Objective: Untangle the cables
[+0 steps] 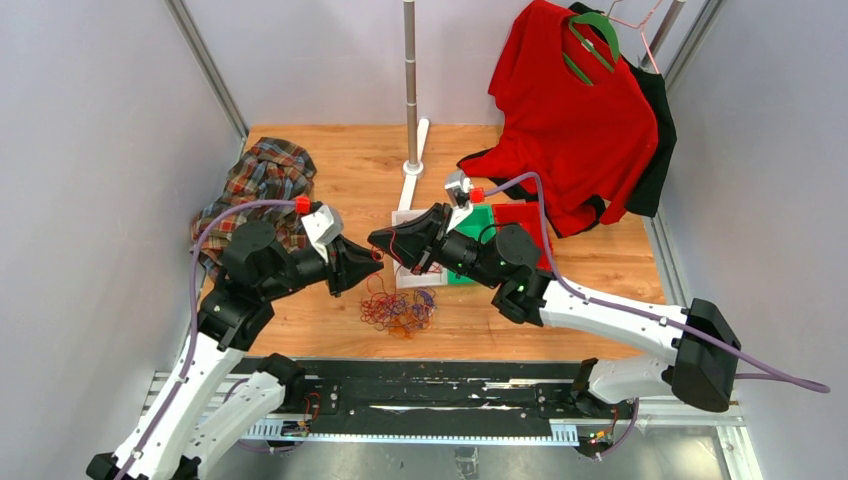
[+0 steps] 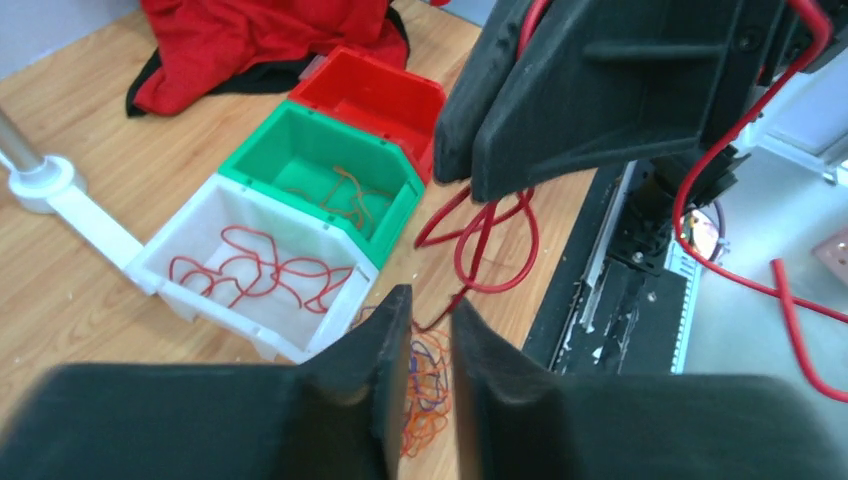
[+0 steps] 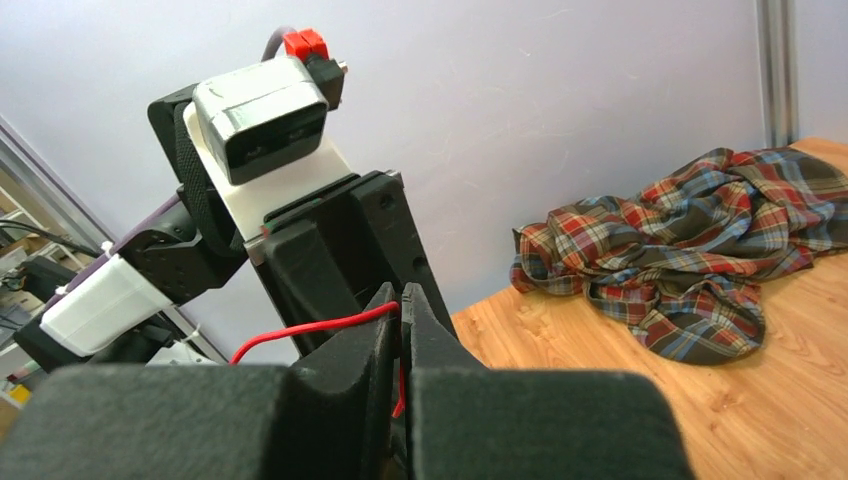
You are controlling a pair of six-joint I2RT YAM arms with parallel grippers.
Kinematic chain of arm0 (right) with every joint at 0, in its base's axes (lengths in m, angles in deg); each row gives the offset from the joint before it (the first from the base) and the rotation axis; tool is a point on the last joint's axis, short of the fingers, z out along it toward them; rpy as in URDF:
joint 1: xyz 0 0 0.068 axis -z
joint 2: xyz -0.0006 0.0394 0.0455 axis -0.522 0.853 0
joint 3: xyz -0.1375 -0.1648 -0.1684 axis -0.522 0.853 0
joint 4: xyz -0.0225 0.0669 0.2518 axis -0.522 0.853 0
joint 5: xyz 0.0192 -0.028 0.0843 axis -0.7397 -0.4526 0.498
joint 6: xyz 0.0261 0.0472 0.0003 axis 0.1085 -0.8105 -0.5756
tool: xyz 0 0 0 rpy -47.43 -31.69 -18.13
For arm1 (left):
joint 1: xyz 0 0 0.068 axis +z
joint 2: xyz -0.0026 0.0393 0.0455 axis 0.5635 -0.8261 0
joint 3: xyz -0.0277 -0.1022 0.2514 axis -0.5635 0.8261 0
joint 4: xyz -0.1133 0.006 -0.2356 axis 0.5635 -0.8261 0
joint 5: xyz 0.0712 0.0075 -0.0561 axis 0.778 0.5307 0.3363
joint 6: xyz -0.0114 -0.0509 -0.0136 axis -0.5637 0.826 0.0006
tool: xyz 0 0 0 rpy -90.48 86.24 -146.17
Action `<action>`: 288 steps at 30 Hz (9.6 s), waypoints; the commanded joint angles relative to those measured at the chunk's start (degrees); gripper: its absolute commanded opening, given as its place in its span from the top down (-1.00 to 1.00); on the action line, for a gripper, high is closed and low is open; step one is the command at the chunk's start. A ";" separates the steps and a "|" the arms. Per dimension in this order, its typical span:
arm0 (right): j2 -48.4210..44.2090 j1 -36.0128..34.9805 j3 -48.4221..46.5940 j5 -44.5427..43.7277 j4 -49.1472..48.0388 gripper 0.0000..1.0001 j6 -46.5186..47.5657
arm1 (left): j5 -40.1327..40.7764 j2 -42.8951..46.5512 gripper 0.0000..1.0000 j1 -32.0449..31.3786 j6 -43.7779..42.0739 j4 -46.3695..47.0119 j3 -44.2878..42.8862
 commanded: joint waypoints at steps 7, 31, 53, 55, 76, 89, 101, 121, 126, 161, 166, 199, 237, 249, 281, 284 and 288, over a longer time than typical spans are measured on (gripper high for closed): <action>-3.29 4.85 7.43 3.07 -8.12 0.27 -7.36 | -4.21 -0.67 0.99 -0.23 -2.17 1.47 -3.07; 4.81 0.81 6.19 7.53 -0.62 -0.43 7.07 | -4.26 -1.58 0.99 -0.22 -17.07 -5.21 -19.38; 20.82 -2.31 10.09 -0.26 -8.28 0.02 6.10 | 3.32 -10.66 0.99 -0.24 -20.10 1.12 -44.13; 21.54 -2.80 12.07 -2.22 -9.79 -0.02 6.23 | 7.36 -11.20 0.99 -0.20 -20.95 3.91 -45.40; 29.12 -6.60 17.72 -13.17 -11.28 0.99 7.01 | 27.79 -21.82 0.99 -0.20 -34.24 24.01 -63.66; 30.73 -8.25 16.10 -17.88 -5.82 0.99 8.35 | 32.12 -32.10 0.99 -0.26 -41.13 35.02 -78.80; 13.47 -8.24 16.99 -17.14 5.10 -0.30 13.45 | 27.69 -28.24 0.99 -0.27 -44.05 38.48 -66.17; 23.15 -5.71 -7.06 -7.00 5.90 -0.18 17.37 | 25.60 -25.86 0.99 -0.28 -42.59 35.40 -62.13; 26.79 -5.04 -0.49 -7.91 -0.69 0.35 12.70 | 26.48 -27.90 0.99 -0.30 -47.85 36.66 -66.44; 12.89 2.29 9.68 -4.59 -3.31 -0.51 2.37 | 20.56 -21.20 0.99 -0.30 -36.02 39.79 -43.71; 11.98 4.65 7.91 -6.65 -1.93 -0.49 2.96 | 19.49 -23.26 0.99 -0.43 -27.08 37.61 -42.32; 8.16 21.25 14.03 -14.15 10.00 -0.30 2.44 | 20.69 -40.71 0.99 -8.95 -24.02 36.27 -48.92; 6.03 22.34 17.24 -11.62 9.71 -0.11 1.98 | 26.46 -37.53 0.99 -8.96 -25.76 40.05 -42.21; 5.35 22.41 17.30 -11.63 10.42 -0.11 2.24 | 24.33 -36.82 0.99 -8.96 -27.33 39.94 -46.16; 5.03 22.34 19.88 -12.75 9.18 -0.10 2.29 | 24.82 -35.79 0.99 -8.96 -27.00 41.39 -31.58; 4.08 22.67 20.46 -13.36 9.45 -0.10 2.48 | 25.87 -33.89 0.99 -8.96 -26.13 39.89 -25.87; 2.40 23.11 21.72 -14.12 9.29 -0.10 2.34 | 25.39 -29.93 0.99 -8.98 -24.09 37.84 -16.87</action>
